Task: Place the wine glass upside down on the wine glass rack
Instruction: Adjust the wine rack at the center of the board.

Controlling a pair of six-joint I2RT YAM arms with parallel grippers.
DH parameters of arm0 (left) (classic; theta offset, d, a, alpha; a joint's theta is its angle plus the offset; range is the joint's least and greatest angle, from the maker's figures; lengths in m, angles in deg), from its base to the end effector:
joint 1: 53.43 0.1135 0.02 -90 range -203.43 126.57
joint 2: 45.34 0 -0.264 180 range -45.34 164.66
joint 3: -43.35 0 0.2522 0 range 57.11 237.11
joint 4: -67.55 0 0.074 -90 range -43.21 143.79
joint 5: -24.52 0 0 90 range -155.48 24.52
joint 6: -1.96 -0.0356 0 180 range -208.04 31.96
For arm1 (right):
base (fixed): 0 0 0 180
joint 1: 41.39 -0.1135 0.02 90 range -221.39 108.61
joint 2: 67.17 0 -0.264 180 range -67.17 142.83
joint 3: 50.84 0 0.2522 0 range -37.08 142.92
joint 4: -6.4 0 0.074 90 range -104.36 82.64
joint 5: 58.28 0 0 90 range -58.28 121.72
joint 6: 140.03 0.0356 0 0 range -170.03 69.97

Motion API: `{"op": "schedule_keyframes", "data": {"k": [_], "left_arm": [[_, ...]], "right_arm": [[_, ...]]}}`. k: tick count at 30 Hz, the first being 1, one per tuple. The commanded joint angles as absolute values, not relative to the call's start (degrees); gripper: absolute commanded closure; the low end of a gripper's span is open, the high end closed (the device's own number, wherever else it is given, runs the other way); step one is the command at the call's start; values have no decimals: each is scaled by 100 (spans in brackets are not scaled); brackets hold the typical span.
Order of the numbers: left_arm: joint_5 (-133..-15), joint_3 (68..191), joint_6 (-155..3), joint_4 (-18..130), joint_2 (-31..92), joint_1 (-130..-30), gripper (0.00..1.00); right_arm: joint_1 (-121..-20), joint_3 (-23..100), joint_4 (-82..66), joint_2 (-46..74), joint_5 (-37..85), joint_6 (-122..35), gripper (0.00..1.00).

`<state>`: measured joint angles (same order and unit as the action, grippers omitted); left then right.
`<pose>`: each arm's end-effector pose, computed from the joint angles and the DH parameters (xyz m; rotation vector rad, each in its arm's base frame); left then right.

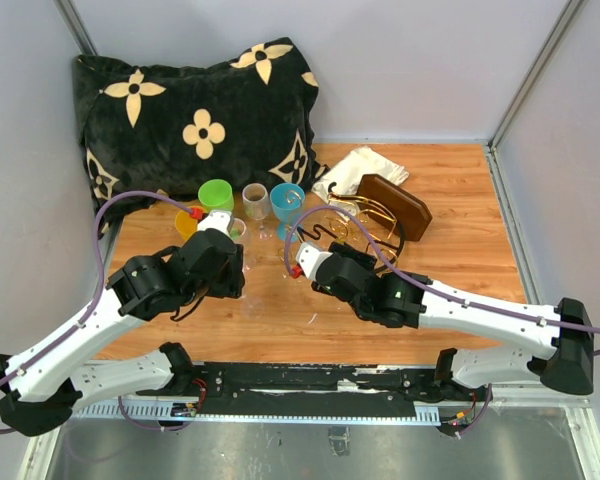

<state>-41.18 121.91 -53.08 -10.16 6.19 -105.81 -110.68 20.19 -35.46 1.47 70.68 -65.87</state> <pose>0.1019 -0.1082 0.3525 0.1777 2.3569 -0.2144 0.1109 0.2300 0.3052 -1.1437 1.7552 -0.2143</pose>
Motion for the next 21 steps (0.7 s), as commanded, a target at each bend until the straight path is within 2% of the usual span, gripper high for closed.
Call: {"op": "schedule_keyframes", "data": {"k": [1, 7, 14, 17, 21], "left_arm": [[-3964, 12109, -5194, -921, 520, -10642, 55], [-3951, 12074, -5131, -961, 477, -10638, 55], [-3965, 12049, -5117, -946, 436, -10641, 55], [-3972, 12041, -5098, -959, 426, -10638, 55], [-3998, 12045, -5078, -957, 377, -10643, 55]], "right_arm": [[-11140, 1951, -3761, 359, 6344, -6638, 39], [-11170, 1726, -3260, 676, 6692, -6922, 23], [-11205, 1770, -3051, 1553, 7690, -7067, 18], [-11201, 1806, -2878, 1950, 8294, -7191, 17], [-11183, 1829, -2709, 2194, 8510, -7174, 19]]}}
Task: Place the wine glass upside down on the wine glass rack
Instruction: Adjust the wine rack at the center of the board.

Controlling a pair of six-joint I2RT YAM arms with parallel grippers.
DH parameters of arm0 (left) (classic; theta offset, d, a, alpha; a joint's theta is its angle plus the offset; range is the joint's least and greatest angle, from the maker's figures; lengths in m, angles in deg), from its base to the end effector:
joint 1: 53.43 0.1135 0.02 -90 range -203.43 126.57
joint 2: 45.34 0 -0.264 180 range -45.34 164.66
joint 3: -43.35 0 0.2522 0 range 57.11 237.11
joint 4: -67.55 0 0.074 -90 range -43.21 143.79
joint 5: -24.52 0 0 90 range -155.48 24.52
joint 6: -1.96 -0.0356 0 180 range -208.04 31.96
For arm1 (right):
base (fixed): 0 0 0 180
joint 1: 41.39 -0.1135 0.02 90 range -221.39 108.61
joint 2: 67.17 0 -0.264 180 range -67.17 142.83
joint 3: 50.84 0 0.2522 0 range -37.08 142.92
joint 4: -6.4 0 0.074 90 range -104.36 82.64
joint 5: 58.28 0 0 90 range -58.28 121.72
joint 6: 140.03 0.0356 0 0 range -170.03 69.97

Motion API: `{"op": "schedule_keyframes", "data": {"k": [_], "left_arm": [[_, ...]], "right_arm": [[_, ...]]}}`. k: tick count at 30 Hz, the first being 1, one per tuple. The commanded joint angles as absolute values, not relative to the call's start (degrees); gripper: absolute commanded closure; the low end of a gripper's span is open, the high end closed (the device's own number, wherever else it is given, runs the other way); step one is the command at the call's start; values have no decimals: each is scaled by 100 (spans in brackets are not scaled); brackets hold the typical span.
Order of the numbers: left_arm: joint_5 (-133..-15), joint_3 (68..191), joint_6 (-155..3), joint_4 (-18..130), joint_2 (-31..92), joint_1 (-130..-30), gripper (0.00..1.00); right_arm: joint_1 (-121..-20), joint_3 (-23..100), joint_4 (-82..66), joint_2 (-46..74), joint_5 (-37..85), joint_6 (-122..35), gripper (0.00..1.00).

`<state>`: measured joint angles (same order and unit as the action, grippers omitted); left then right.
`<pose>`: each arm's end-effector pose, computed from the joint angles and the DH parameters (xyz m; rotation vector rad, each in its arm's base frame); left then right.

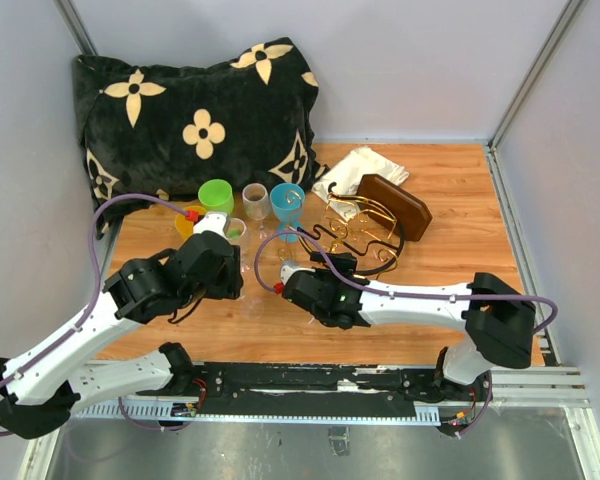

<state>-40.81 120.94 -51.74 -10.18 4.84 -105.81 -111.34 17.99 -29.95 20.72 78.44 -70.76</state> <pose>0.0989 -0.1040 0.3505 0.1450 2.3520 -0.2250 0.1287 0.2772 0.2140 -1.3639 1.7660 -0.5816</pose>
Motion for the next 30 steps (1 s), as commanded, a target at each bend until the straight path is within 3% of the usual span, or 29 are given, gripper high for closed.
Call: {"op": "schedule_keyframes", "data": {"k": [1, 8, 17, 30], "left_arm": [[-4001, 12048, -5070, -957, 365, -10643, 55], [-4051, 12018, -5060, -942, 297, -10643, 55], [-4099, 11963, -5074, -877, 278, -10641, 55], [-4104, 12008, -5129, -833, 267, -10643, 55]], "right_arm": [[-11180, 1831, -2671, 2220, 8572, -7171, 22], [-11032, 1763, -2445, 2375, 8879, -7338, 50], [-11011, 1923, -2498, 1883, 8912, -7375, 96], [-10636, 2766, -3169, 529, 8285, -7416, 99]]}}
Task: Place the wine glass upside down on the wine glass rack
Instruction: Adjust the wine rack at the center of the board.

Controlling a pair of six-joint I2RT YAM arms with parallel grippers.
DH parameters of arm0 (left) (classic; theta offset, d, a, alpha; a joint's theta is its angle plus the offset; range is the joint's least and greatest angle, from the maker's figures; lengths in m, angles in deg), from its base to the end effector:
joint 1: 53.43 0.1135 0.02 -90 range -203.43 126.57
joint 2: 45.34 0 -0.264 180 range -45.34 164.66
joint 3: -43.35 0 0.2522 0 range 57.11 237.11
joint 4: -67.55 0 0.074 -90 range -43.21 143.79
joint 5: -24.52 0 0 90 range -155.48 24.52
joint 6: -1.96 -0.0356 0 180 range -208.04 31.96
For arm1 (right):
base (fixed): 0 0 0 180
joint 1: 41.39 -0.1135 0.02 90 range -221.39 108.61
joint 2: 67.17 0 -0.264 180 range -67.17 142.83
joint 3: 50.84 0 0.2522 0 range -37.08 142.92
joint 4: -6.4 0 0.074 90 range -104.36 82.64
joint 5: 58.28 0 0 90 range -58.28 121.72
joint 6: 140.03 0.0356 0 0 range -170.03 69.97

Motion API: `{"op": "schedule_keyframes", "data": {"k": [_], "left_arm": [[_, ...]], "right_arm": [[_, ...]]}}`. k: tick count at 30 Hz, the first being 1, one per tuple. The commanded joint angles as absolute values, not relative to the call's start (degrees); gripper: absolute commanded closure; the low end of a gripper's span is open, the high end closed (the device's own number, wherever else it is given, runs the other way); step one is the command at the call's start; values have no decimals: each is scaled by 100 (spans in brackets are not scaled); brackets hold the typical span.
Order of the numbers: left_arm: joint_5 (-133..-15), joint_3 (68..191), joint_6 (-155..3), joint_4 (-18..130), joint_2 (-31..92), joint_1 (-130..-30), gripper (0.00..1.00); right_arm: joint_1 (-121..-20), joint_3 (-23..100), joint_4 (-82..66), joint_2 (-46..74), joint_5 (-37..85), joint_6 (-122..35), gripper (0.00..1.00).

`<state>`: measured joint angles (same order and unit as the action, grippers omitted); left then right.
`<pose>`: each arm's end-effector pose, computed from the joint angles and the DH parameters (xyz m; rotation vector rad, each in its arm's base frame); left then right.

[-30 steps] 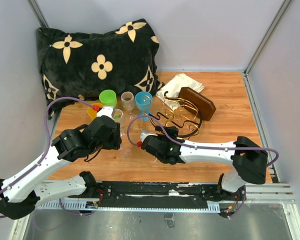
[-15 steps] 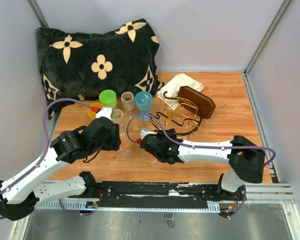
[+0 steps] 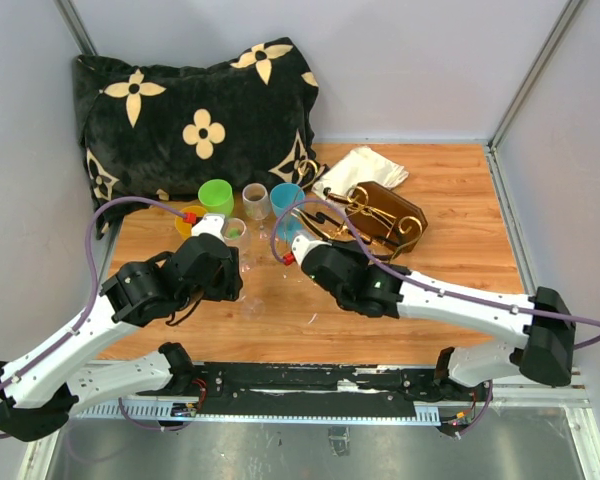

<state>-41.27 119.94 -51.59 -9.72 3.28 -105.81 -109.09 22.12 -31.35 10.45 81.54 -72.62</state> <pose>0.0956 -0.1001 0.3492 0.1399 2.3436 -0.2490 0.1338 0.2546 0.2855 -1.1399 1.7176 -0.5246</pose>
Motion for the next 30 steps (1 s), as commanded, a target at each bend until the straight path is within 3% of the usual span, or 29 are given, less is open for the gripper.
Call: {"op": "schedule_keyframes", "data": {"k": [1, 11, 18, 30], "left_arm": [[-4103, 12019, -5135, -828, 263, -10643, 55], [-4185, 12180, -5275, -780, 408, -10642, 55], [-4283, 12317, -5421, -738, 587, -10643, 55], [-4350, 12337, -5575, -605, 833, -10643, 54]], "right_arm": [[-10528, 2834, -3229, 446, 8121, -7373, 100], [-8714, 3478, -3826, -187, 5933, -6807, 99], [-7233, 3734, -4343, -6, 4085, -6194, 100], [-6188, 4026, -4321, 657, 2828, -6254, 98]]}}
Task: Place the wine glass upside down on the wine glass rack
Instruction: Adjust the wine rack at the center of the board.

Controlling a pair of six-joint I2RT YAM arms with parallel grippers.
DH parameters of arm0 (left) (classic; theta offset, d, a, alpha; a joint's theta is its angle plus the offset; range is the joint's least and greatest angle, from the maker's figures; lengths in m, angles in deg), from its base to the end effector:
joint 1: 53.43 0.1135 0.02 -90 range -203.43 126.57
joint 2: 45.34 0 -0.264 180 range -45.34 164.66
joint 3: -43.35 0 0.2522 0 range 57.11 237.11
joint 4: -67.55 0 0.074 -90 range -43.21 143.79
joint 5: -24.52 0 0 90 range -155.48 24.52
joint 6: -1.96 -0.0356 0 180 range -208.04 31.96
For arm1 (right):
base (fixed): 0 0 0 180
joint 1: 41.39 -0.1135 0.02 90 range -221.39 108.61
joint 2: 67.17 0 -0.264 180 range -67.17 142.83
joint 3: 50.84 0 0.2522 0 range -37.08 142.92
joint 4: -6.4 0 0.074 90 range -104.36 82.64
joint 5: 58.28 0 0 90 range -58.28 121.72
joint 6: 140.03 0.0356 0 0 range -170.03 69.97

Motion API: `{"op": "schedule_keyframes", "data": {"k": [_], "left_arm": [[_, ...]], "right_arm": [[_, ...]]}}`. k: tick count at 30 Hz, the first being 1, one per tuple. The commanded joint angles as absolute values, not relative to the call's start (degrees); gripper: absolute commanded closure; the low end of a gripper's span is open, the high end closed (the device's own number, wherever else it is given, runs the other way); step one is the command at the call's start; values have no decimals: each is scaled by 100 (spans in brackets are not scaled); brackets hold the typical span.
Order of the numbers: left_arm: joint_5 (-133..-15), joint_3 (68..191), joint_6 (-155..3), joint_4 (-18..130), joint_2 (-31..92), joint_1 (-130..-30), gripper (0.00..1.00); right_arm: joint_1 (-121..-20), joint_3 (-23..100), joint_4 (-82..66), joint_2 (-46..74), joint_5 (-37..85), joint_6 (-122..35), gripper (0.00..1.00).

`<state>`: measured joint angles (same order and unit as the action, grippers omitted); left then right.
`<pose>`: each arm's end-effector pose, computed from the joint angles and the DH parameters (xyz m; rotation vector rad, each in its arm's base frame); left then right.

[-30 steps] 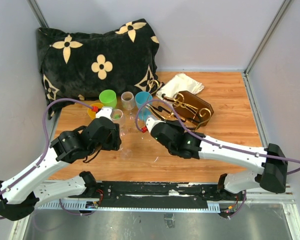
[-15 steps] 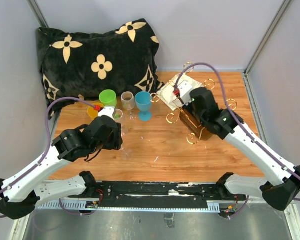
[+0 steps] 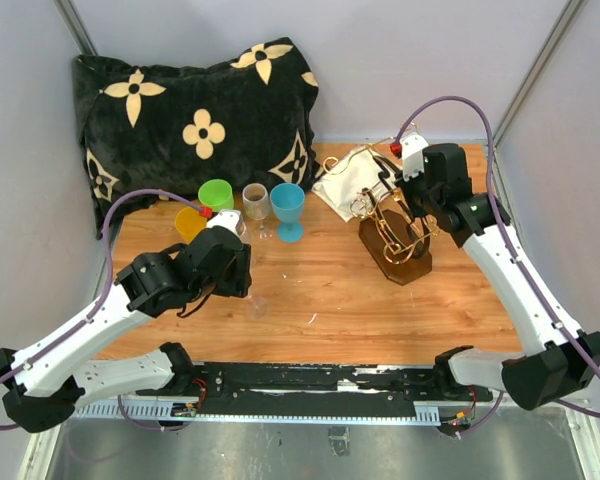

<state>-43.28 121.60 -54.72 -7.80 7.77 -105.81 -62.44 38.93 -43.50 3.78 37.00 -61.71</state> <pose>0.1073 -0.1172 0.3496 0.2264 2.3649 -0.2424 0.2497 0.0926 0.3879 -0.5418 2.0400 0.0004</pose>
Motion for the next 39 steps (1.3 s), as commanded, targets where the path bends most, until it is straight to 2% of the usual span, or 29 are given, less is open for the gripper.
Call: {"op": "schedule_keyframes", "data": {"k": [1, 8, 14, 17, 18, 21, 25, 34, 39], "left_arm": [[-4351, 12344, -5578, -606, 844, -10641, 54], [-4345, 12433, -5605, -604, 928, -10643, 55], [-4369, 12459, -5622, -590, 1000, -10638, 55], [-4366, 12476, -5622, -603, 1021, -10643, 55], [-4361, 12482, -5622, -605, 1013, -10643, 55], [-4316, 12484, -5614, -615, 1003, -10641, 55], [-4332, 12504, -5613, -622, 1034, -10643, 54], [-4247, 12557, -5622, -626, 1065, -10643, 55], [-4182, 12592, -5663, -625, 1106, -10643, 55]], "right_arm": [[-6172, 4071, -4306, 735, 2745, -6326, 98], [-5812, 4312, -4186, 1136, 1836, -6812, 99], [-5649, 4426, -4108, 1417, 1514, -7220, 99], [-5578, 4553, -4098, 1514, 1461, -7255, 95], [-5569, 4588, -4109, 1513, 1437, -7249, 91], [-5563, 4635, -4105, 1393, 1355, -7170, 62], [-5564, 4607, -4089, 1124, 1455, -7099, 32], [-5562, 4659, -4234, 429, 1435, -6653, 7], [-5572, 4598, -4383, 7, 1847, -6201, 0]]}}
